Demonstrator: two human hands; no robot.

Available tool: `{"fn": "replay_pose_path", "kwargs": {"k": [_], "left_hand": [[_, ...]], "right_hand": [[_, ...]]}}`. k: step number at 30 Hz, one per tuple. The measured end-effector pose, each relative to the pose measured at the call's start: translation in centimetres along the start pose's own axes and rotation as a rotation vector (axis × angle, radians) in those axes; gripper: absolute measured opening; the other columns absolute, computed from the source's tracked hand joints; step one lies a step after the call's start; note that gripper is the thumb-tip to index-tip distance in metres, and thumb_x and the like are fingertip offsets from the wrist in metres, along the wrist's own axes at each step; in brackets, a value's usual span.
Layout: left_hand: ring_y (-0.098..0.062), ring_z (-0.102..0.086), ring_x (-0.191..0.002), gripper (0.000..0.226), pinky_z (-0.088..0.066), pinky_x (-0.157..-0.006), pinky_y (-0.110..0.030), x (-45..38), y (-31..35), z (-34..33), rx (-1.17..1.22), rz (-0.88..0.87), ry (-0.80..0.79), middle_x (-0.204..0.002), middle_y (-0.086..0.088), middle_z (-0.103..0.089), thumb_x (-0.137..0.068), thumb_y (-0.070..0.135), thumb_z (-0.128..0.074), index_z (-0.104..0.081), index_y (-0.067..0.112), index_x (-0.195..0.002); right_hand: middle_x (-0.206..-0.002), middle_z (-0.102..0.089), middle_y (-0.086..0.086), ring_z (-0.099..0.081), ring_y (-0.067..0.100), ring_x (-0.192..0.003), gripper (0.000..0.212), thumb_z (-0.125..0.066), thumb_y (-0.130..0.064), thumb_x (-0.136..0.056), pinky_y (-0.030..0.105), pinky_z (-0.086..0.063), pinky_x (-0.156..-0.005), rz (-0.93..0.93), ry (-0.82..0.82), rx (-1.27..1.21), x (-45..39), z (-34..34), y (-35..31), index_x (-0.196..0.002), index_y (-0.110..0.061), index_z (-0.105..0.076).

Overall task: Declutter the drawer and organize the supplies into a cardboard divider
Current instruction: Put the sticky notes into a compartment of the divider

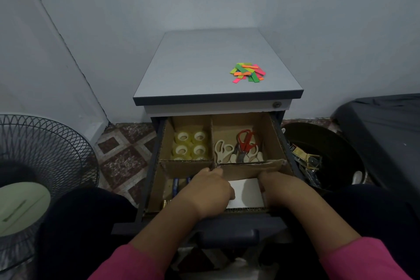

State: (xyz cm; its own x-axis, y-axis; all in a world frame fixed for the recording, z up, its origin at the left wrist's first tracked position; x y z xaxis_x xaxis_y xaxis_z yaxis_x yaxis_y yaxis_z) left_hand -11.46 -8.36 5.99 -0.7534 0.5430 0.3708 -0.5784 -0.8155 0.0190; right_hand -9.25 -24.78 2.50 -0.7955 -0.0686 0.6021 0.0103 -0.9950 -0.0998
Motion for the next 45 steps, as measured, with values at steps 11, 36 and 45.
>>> {"fn": "replay_pose_path", "kwargs": {"k": [11,36,45], "left_hand": [[-0.027,-0.039,-0.111,0.046,-0.029,-0.080,-0.031,-0.2,-0.3,-0.5,0.009,-0.023,0.026,-0.125,-0.012,-0.052,-0.098,0.007,-0.039,-0.052,0.025,-0.137],[-0.026,-0.043,-0.107,0.043,-0.029,-0.080,-0.030,-0.3,-0.6,-0.8,0.075,0.002,0.042,-0.124,-0.009,-0.051,-0.098,0.011,-0.040,-0.055,0.030,-0.134],[-0.012,-0.054,-0.110,0.033,-0.042,-0.090,-0.027,0.2,-1.7,2.5,0.301,0.001,0.296,-0.117,0.005,-0.063,-0.100,0.024,-0.042,-0.064,0.033,-0.122]], "right_hand": [[-0.126,-0.059,0.009,-0.056,0.026,-0.115,0.032,-0.057,-0.018,-0.091,0.039,-0.047,-0.098,-0.032,0.013,0.072,-1.6,-0.6,0.2,-0.121,-0.010,-0.058],[-0.112,-0.061,0.006,-0.058,0.019,-0.101,0.029,-0.064,-0.016,-0.086,0.028,-0.047,-0.085,0.011,-0.036,0.053,-0.1,0.5,0.0,-0.115,-0.010,-0.061],[-0.087,-0.070,0.003,-0.067,0.013,-0.072,0.014,-0.073,-0.019,-0.082,0.021,-0.054,-0.059,0.121,0.095,-0.349,2.4,4.9,-0.2,-0.091,-0.020,-0.062]]}}
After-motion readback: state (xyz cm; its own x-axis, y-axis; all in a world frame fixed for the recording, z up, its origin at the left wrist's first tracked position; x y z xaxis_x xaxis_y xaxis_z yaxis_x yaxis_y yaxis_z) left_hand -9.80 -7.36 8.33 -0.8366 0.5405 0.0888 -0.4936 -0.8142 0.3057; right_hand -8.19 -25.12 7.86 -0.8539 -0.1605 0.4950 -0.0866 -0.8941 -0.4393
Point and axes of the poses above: each hand's wrist, its own x-axis away from the middle knuckle, its own z-axis out of the back of the hand, y = z × x, the point moved 1 cm from there along -x, towards the middle knuckle
